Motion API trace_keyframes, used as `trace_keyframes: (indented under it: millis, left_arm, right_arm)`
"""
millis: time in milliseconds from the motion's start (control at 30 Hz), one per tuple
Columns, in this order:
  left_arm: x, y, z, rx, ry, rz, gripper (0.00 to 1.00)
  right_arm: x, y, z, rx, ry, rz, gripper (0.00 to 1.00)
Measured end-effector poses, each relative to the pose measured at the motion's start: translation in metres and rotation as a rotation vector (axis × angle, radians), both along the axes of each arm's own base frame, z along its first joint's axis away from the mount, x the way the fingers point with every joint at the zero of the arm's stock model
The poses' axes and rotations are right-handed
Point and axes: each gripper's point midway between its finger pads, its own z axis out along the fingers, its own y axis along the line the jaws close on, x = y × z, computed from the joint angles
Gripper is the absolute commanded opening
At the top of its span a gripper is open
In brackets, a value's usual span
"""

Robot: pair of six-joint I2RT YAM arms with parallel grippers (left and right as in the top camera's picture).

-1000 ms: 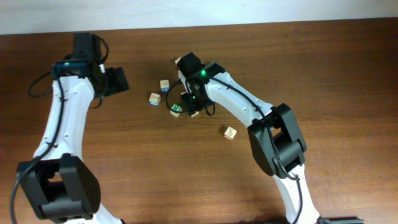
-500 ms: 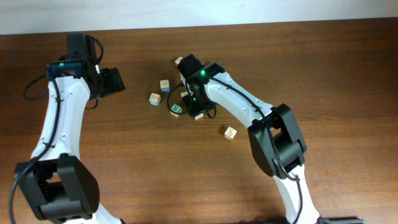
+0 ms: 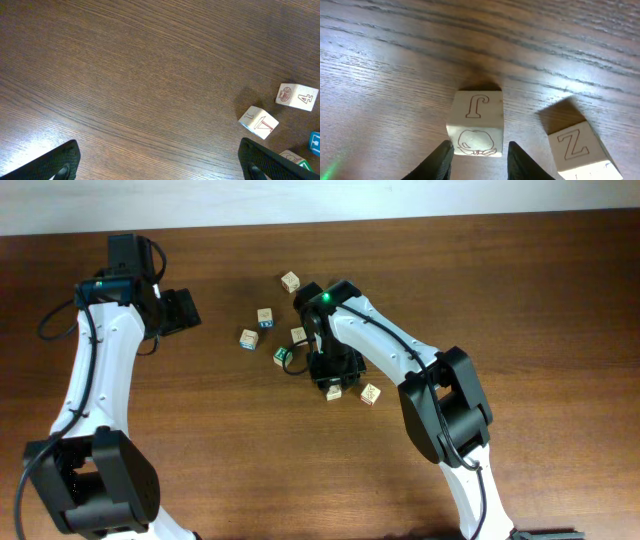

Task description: Rotate 5 blocks

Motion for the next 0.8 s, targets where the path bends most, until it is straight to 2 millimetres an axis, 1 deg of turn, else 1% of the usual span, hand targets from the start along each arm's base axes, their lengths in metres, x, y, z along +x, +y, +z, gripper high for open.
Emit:
trace_keyframes:
  millis: [67, 100, 167, 233, 300, 333, 400, 467, 533, 567, 600, 633, 733, 800]
  left_arm:
    - [0.0, 0.0, 0.0, 0.0, 0.0, 0.0, 0.99]
    - [0.0, 0.0, 0.0, 0.0, 0.0, 0.0, 0.99]
    - [0.0, 0.0, 0.0, 0.0, 0.0, 0.0, 0.99]
    - [0.0, 0.0, 0.0, 0.0, 0.0, 0.0, 0.99]
    - [0.0, 0.0, 0.0, 0.0, 0.0, 0.0, 0.99]
    - [0.0, 0.0, 0.0, 0.0, 0.0, 0.0, 0.99]
    - [0.0, 0.0, 0.0, 0.0, 0.0, 0.0, 0.99]
    - [0.0, 0.0, 0.0, 0.0, 0.0, 0.0, 0.99]
    - [0.0, 0.0, 0.0, 0.0, 0.0, 0.0, 0.99]
    - [0.0, 0.0, 0.0, 0.0, 0.0, 0.0, 0.99]
    - [0.0, 0.0, 0.0, 0.0, 0.0, 0.0, 0.99]
    - [0.0, 0.0, 0.0, 0.0, 0.0, 0.0, 0.99]
    - [0.0, 0.0, 0.0, 0.0, 0.0, 0.0, 0.99]
    - [0.0, 0.0, 0.0, 0.0, 0.0, 0.0, 0.99]
  right_arm:
    - [0.0, 0.0, 0.0, -0.002, 0.0, -0.007, 0.38]
    - [0.0, 0.0, 0.0, -0.002, 0.001, -0.01, 0.41]
    - [0.0, 0.0, 0.0, -0.003, 0.001, -0.013, 0.42]
    - [-0.001, -0.001, 0.0, -0.006, 0.005, -0.015, 0.46]
    - [0.001, 0.001, 0.005, 0.003, -0.001, -0.003, 0.51]
    - [0.006, 0.005, 0.01, 0.018, -0.019, 0.007, 0.54]
    - [0.023, 0.015, 0.026, 0.059, -0.081, 0.017, 0.56]
    - [0.049, 0.032, 0.045, 0.128, -0.189, 0.021, 0.59]
    - [0.07, 0.046, 0.057, 0.186, -0.279, 0.009, 0.59]
    - [0.078, 0.052, 0.06, 0.207, -0.309, -0.004, 0.58]
    - [0.083, 0.055, 0.061, 0.218, -0.325, -0.02, 0.55]
    - [0.092, 0.061, 0.064, 0.243, -0.359, -0.05, 0.55]
    - [0.108, 0.074, 0.067, 0.285, -0.424, -0.128, 0.57]
    - [0.11, 0.08, 0.065, 0.279, -0.444, -0.178, 0.6]
